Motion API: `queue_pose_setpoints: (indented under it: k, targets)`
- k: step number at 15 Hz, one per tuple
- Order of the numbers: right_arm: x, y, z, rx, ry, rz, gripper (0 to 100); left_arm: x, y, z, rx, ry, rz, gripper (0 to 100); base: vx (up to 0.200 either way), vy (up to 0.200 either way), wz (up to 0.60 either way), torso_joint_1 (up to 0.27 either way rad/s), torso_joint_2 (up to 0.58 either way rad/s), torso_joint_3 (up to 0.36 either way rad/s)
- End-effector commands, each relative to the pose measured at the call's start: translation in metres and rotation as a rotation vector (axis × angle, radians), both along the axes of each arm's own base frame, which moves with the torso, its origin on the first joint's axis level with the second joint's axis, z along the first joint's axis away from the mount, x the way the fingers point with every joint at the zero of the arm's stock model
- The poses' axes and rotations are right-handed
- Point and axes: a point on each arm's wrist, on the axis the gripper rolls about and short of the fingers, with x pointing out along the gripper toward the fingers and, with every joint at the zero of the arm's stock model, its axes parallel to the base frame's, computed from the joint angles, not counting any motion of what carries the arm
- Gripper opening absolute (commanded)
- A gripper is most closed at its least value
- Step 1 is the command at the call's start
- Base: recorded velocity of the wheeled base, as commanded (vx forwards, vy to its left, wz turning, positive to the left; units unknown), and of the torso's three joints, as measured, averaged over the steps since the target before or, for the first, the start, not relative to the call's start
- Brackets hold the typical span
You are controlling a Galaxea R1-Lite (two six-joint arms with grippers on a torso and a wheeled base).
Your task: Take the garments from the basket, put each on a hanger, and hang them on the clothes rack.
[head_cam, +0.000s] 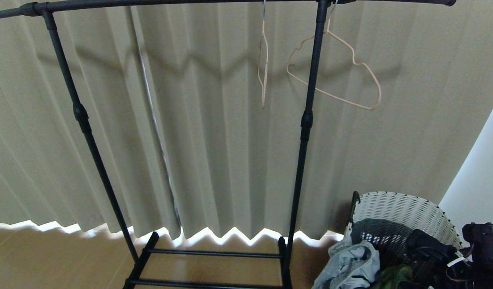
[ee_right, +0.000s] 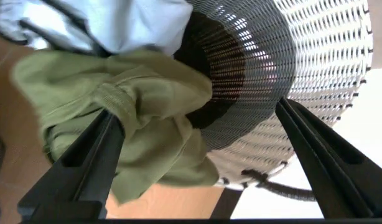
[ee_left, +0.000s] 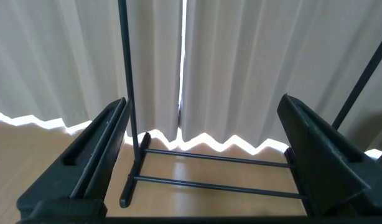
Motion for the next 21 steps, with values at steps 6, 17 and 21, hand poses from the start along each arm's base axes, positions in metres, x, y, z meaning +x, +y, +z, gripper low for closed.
queue_pose_setpoints:
  k: [6, 17, 21]
  targets:
    - [0.005, -0.003, -0.015, -0.018, 0.044, -0.029, 100, 0.0, 0.0, 0.0, -0.001, 0.0, 0.001, 100, 0.0, 0.0, 0.0, 0.0, 0.0, 0.0]
    - [-0.024, 0.0, 0.06, -0.069, -0.421, -0.036, 0, 0.0, 0.0, 0.0, -0.001, 0.001, 0.001, 100, 0.0, 0.0, 0.0, 0.0, 0.0, 0.0]
    - [-0.049, 0.003, 0.117, -0.076, -0.618, -0.05, 0, 0.0, 0.0, 0.0, 0.007, 0.002, 0.002, 100, 0.0, 0.0, 0.0, 0.0, 0.0, 0.0]
